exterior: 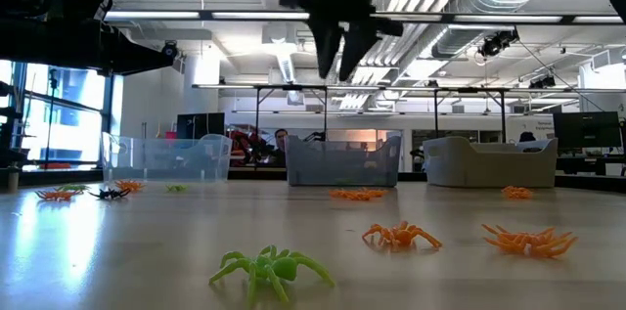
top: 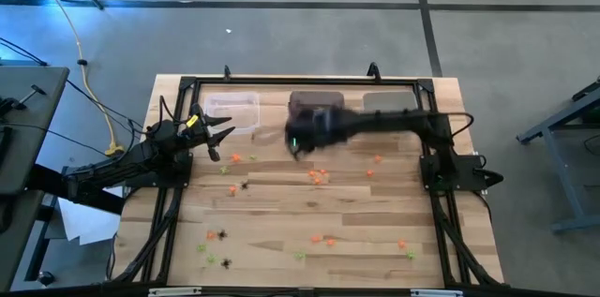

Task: Sort Halloween decoration
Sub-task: Put the green spider toy into the black bin

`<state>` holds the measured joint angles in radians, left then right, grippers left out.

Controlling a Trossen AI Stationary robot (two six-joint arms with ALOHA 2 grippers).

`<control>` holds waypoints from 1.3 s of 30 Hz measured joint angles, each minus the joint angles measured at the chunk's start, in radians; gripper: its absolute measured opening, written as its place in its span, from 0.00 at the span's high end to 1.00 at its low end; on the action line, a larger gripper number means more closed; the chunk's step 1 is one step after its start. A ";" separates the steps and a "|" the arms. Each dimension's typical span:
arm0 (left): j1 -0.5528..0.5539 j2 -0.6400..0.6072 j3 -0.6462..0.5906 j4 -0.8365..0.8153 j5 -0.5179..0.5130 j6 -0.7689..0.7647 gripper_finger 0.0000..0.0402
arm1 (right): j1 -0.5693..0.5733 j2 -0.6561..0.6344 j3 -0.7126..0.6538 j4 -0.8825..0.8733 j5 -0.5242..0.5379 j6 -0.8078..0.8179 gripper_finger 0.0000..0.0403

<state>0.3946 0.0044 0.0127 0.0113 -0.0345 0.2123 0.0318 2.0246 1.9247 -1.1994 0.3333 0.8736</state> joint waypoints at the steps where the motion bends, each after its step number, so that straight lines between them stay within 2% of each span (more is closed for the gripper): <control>1: 0.000 0.000 0.000 0.000 0.000 0.000 0.67 | 0.044 0.007 0.000 0.018 -0.017 0.028 0.62; 8: 0.000 0.000 0.000 0.000 0.000 0.000 0.67 | 0.340 0.111 -0.002 0.163 -0.060 0.258 0.62; 11: 0.000 0.000 0.000 0.000 0.000 0.000 0.67 | 0.413 0.171 -0.003 0.205 -0.077 0.355 0.62; 14: 0.000 0.000 0.000 0.000 0.000 0.000 0.67 | 0.457 0.225 -0.003 0.265 -0.142 0.413 0.62; 18: 0.000 0.000 0.000 0.000 0.000 0.000 0.67 | 0.494 0.298 -0.003 0.355 -0.231 0.456 0.62; 29: 0.000 0.000 0.000 0.000 0.000 0.000 0.67 | 0.520 0.332 -0.003 0.459 -0.243 0.460 0.62; 39: 0.000 0.000 0.000 0.000 0.000 0.000 0.67 | 0.487 0.372 0.002 0.487 -0.344 0.408 0.62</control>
<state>0.3950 0.0044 0.0125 0.0113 -0.0345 0.2123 0.5189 2.3964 1.9270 -0.7127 -0.0106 1.2811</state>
